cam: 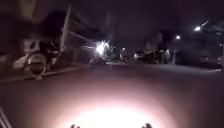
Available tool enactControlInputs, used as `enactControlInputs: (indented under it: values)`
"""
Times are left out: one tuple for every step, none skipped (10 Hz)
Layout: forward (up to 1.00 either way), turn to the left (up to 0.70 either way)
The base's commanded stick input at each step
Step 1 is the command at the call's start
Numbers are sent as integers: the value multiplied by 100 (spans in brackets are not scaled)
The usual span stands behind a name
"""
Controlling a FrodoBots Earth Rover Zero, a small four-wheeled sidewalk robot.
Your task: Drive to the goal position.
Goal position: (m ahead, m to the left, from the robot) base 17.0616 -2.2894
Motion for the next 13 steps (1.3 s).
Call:
enactControlInputs:
  values:
    - [100,0]
    - [100,0]
    - [100,0]
    - [100,0]
    - [100,0]
    - [100,-2]
    - [100,-30]
    - [100,-28]
    - [100,-8]
    - [100,0]
    - [100,0]
    - [100,0]
    - [100,0]
